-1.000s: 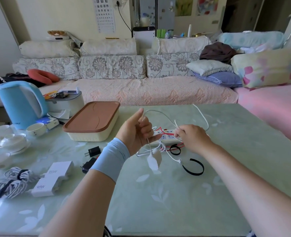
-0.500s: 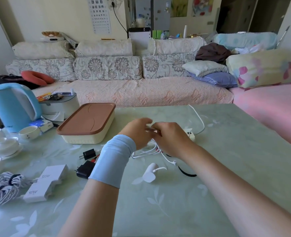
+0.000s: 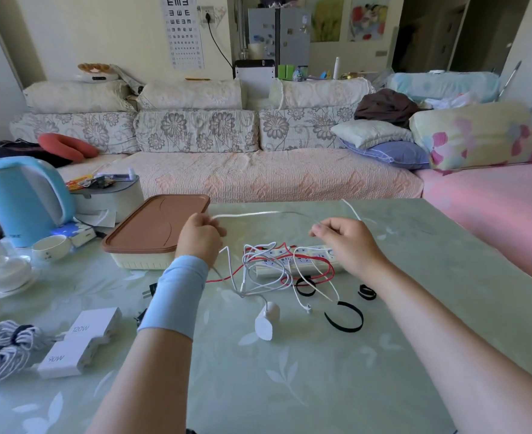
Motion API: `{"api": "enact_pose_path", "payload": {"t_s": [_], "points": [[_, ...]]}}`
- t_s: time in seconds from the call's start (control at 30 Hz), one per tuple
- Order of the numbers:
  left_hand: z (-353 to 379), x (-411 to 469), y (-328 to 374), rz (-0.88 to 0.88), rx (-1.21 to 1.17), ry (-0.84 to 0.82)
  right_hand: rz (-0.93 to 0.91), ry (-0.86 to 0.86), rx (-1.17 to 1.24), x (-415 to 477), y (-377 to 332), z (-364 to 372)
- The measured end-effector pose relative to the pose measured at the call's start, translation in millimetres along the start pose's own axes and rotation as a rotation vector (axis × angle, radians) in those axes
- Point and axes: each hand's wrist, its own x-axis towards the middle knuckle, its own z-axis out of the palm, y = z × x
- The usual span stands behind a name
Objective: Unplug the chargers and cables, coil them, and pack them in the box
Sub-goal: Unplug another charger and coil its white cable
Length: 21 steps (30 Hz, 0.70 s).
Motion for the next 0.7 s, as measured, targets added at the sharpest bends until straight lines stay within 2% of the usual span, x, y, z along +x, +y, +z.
{"api": "enact_pose_path", "payload": {"t_s": [0.07, 0.1, 0.17, 0.23, 0.3, 0.37, 0.5, 0.6, 0.7], "points": [[3.3, -2.4, -8.2, 0.084, 0.499, 0.136, -0.055, -0.034, -0.002, -2.4, -11.3, 6.3], [5.7, -7.0, -8.9, 0.171, 0.643, 0.207, -0.094, -0.06, -0.036, -5.1, -16.2, 11.0], [13.3, -18.1, -2.0, 0.464, 0.667, 0.258, -0.196, -0.102, -0.162, -11.5, -24.8, 22.7], [22.2, -28.8, 8.1, 0.703, 0.541, 0.055, -0.275, -0.127, -0.227, -16.3, -28.9, 32.6], [30.0, -37.5, 13.3, 0.659, 0.432, -0.203, -0.312, -0.122, -0.193, -17.8, -28.3, 35.6], [36.4, -41.0, 12.6, 0.564, 0.456, -0.257, -0.316, -0.087, -0.119, -17.5, -25.6, 32.5], [43.1, -40.9, 11.9, 0.533, 0.552, -0.175, -0.329, -0.069, -0.121, -14.0, -21.5, 21.1], [37.9, -37.2, 17.5, 0.527, 0.362, 0.028, -0.283, -0.076, -0.317, -5.8, -6.0, 12.2], [25.2, -28.9, 17.1, 0.505, 0.173, 0.155, -0.099, -0.016, -0.327, 0.1, 13.3, -2.1]]}}
